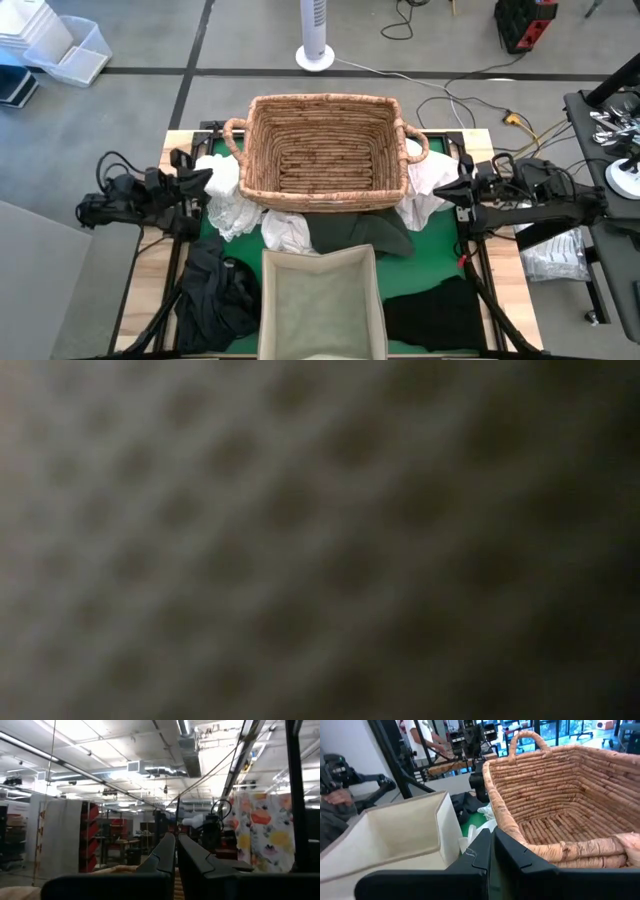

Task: Sort clothes
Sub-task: Put the green shirt into the brown basket

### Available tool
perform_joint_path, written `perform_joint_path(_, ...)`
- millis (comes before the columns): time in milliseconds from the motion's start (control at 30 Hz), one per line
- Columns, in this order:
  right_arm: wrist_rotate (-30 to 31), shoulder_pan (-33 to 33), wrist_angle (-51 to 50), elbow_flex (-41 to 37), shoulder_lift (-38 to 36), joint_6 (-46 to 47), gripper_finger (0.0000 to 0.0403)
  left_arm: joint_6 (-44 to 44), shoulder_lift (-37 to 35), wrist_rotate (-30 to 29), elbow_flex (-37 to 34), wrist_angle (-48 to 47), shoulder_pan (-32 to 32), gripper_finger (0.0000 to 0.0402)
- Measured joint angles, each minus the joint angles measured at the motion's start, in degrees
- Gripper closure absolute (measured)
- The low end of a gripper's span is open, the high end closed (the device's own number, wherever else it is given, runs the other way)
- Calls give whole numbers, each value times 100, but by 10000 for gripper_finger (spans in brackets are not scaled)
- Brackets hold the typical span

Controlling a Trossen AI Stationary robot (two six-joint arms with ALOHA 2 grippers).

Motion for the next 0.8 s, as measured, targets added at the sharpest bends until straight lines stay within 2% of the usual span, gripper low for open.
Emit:
perform_joint_path(100,-3,1,201,0,21,-362,390,-28,0,100,186,-417,0,401)
perform_joint_path(333,-205,4,761,0,395,88,390,-42,0,97,126,-607,0,401)
perform_joint_path(533,-777,93,517,0,1170,445,390,-64,0,99,101,-609,0,401)
perform_joint_path(633,-823,244,395,0,1425,577,390,-172,0,99,101,-607,0,401)
perform_joint_path(800,-787,510,-446,13,1808,797,390,-261,0,101,90,-690,0,401)
